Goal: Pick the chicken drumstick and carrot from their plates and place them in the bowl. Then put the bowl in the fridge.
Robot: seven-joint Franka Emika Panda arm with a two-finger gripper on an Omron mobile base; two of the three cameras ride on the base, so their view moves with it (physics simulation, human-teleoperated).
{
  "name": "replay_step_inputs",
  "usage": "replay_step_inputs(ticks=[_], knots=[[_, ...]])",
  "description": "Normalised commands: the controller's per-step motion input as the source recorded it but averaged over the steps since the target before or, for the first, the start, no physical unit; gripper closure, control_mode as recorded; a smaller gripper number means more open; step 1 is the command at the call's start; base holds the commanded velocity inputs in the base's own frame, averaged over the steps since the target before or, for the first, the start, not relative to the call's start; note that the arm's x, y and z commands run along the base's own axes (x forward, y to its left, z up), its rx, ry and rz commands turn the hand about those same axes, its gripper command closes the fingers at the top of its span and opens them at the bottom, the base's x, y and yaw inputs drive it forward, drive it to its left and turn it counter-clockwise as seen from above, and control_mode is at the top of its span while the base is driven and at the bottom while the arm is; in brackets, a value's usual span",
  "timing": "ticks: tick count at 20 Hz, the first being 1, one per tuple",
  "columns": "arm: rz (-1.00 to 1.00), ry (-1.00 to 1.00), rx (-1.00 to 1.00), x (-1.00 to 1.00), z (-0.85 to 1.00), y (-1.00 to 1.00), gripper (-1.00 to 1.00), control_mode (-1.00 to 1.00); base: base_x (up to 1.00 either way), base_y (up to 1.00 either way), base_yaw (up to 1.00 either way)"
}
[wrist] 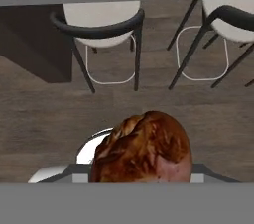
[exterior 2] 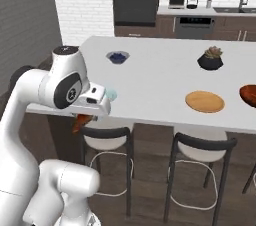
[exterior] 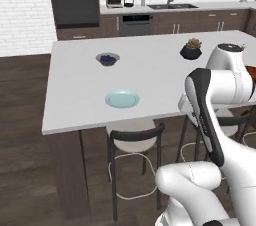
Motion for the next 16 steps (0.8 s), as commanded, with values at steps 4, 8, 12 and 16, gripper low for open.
replay_step_inputs(ticks=[4,8,12,16], knots=[[0.0,0.0,0.0,0.0,0.0,0.0,1.0,1.0,-0.07,-1.0,0.0],[0.0,0.0,0.0,0.0,0.0,0.0,1.0,1.0,0.0,-1.0,0.0],[0.0,0.0,0.0,0.0,0.0,0.0,1.0,1.0,0.14,-1.0,0.0],[0.0,0.0,0.0,0.0,0.0,0.0,1.0,1.0,0.18,-1.0,0.0]])
